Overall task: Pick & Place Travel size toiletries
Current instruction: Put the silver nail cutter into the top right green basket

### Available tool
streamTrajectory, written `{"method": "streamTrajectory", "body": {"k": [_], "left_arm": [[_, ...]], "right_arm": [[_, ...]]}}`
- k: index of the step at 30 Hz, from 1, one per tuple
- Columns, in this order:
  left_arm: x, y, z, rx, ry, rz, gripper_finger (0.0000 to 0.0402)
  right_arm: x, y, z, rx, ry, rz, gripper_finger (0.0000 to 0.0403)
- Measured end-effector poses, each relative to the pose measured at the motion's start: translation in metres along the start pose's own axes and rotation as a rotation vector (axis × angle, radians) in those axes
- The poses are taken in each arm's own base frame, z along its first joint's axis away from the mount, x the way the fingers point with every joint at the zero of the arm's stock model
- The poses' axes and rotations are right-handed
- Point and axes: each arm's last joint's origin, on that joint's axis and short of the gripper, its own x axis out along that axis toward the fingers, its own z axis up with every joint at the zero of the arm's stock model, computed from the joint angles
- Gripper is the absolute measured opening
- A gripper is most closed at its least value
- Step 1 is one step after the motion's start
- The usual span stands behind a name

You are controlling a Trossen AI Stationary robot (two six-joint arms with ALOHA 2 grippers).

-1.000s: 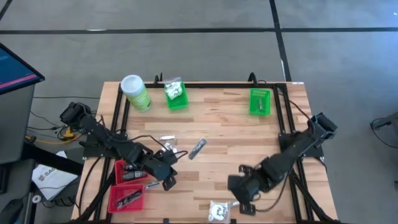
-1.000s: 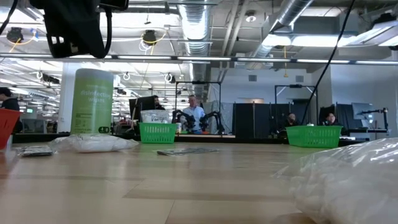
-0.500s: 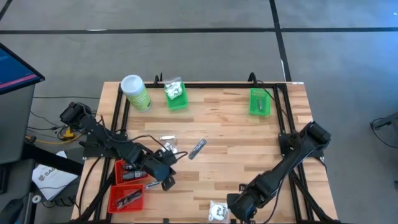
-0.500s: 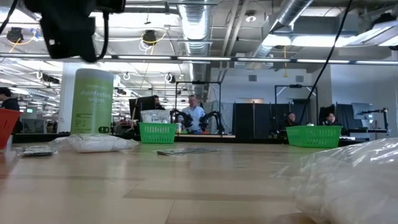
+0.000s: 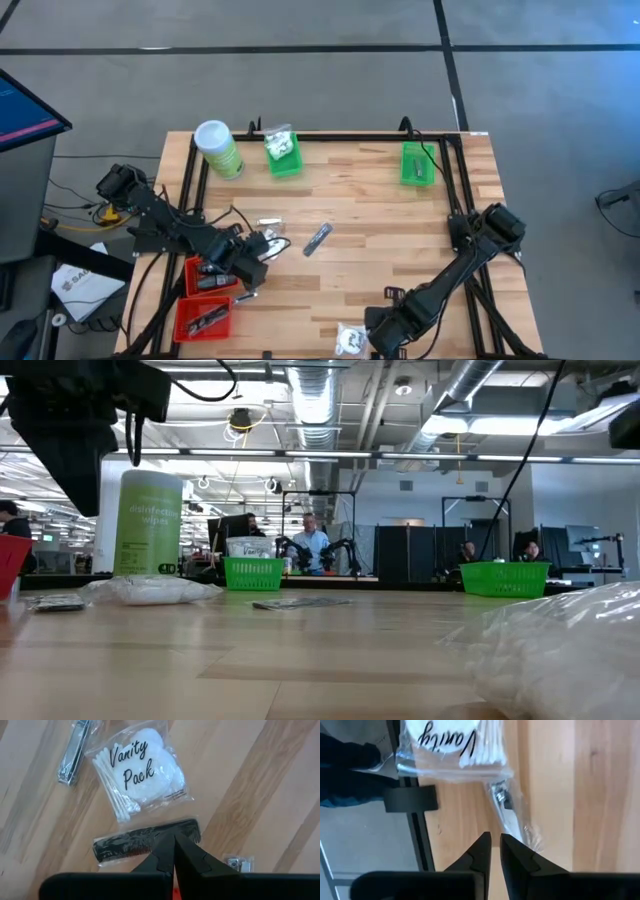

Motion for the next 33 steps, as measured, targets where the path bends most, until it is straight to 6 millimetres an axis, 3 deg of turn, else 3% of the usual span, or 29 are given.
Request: {"method": "streamTrajectory", "body": {"k": [7,10,22,33], "left_arm": [[0.001,0.002,0.003,-0.011,-0.006,0.007,0.0],[0.001,0.002,0.004,-0.018,-0.008,0.004,0.0],[0.002,0.001,0.008,-0.069,-0.029,-0.019,0.0],[0.003,0.001,0.013,-0.095,-0.049,-0.041,0.0]], "right_arm": [[0.01,0.003,-0.004,-0.033,0.007,-0.032,0.0065],[0.02,0.005,-0.007,-0.046,0.03,-0.041,0.0097],[0.025,0.006,-0.013,-0.102,-0.052,-0.083,0.0239],[0.037,0.002,-0.016,-0.166,-0.07,-0.047,0.0235]]}}
